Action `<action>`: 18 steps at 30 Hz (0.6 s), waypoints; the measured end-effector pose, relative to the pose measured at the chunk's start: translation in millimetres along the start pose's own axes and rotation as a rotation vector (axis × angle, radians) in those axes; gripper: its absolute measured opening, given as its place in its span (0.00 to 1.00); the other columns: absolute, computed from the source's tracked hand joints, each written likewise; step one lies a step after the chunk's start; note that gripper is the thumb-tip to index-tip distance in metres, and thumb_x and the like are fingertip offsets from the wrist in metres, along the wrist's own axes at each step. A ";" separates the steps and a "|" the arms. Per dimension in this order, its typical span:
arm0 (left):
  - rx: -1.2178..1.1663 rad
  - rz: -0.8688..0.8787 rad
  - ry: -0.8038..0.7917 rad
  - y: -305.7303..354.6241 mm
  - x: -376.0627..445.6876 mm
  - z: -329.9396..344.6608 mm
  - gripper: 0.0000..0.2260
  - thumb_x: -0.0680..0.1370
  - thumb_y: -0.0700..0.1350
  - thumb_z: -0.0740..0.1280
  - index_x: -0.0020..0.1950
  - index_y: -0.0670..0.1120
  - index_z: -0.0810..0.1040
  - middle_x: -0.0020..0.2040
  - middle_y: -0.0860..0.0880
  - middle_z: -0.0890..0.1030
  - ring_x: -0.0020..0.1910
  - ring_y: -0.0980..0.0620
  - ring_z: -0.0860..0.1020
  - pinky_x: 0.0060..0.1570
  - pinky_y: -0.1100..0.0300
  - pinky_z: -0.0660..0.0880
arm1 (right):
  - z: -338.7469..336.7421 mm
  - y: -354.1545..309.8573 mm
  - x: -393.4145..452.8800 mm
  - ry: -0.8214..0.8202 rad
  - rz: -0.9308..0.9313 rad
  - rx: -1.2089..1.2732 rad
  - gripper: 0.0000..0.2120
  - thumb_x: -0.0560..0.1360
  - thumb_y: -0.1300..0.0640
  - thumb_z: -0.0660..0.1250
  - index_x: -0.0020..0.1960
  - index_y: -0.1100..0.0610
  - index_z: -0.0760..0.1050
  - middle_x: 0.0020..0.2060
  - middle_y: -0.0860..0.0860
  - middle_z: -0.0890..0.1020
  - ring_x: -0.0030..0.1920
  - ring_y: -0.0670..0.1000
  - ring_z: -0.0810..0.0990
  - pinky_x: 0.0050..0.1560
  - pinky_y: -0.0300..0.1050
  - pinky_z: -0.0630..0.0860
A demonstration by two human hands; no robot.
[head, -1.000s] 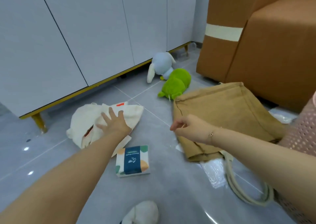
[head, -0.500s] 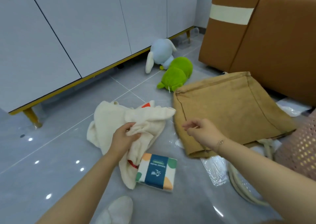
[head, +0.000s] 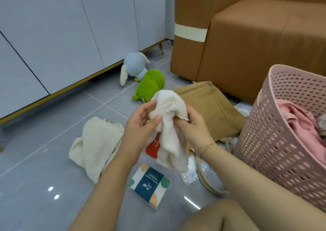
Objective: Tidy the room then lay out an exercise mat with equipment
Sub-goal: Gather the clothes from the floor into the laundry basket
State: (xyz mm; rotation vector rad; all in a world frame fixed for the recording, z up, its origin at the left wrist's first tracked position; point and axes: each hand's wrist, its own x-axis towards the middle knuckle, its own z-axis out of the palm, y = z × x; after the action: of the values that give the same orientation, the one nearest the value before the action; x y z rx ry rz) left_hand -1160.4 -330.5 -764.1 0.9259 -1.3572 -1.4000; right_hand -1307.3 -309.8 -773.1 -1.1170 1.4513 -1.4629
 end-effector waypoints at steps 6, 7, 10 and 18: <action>0.082 -0.004 -0.015 1.7 3.5 14.3 0.17 0.75 0.45 0.70 0.63 0.54 0.75 0.61 0.57 0.78 0.62 0.59 0.74 0.59 0.64 0.71 | -47.8 -72.0 -1.4 0.126 -0.008 0.021 0.09 0.76 0.63 0.62 0.54 0.56 0.76 0.45 0.51 0.80 0.48 0.50 0.78 0.50 0.45 0.76; 0.141 -0.023 0.008 -5.7 7.9 12.2 0.19 0.75 0.45 0.71 0.64 0.53 0.74 0.62 0.57 0.77 0.63 0.59 0.73 0.59 0.63 0.69 | -58.0 -86.9 -0.4 0.141 -0.025 -0.008 0.09 0.76 0.61 0.62 0.55 0.56 0.75 0.46 0.51 0.80 0.49 0.51 0.79 0.52 0.47 0.77; 0.501 -0.094 0.154 -42.3 24.3 -4.2 0.22 0.74 0.43 0.72 0.67 0.49 0.73 0.67 0.49 0.73 0.67 0.52 0.68 0.63 0.56 0.66 | -88.8 -123.0 1.3 0.209 -0.074 -0.081 0.08 0.75 0.59 0.63 0.54 0.51 0.75 0.49 0.51 0.82 0.52 0.52 0.80 0.55 0.51 0.79; 1.209 -0.796 0.240 -135.4 36.5 -111.1 0.29 0.79 0.54 0.59 0.77 0.59 0.49 0.77 0.44 0.36 0.75 0.35 0.39 0.68 0.30 0.44 | -125.5 -101.0 -15.7 0.157 0.060 -0.174 0.13 0.71 0.57 0.65 0.56 0.51 0.76 0.48 0.55 0.83 0.53 0.58 0.81 0.54 0.56 0.79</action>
State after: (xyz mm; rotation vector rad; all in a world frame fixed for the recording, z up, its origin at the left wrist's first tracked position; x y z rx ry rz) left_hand -1080.4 -404.4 -906.0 2.5381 -1.6955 -0.7844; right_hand -1415.9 -250.6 -668.7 -1.0717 1.7340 -1.4303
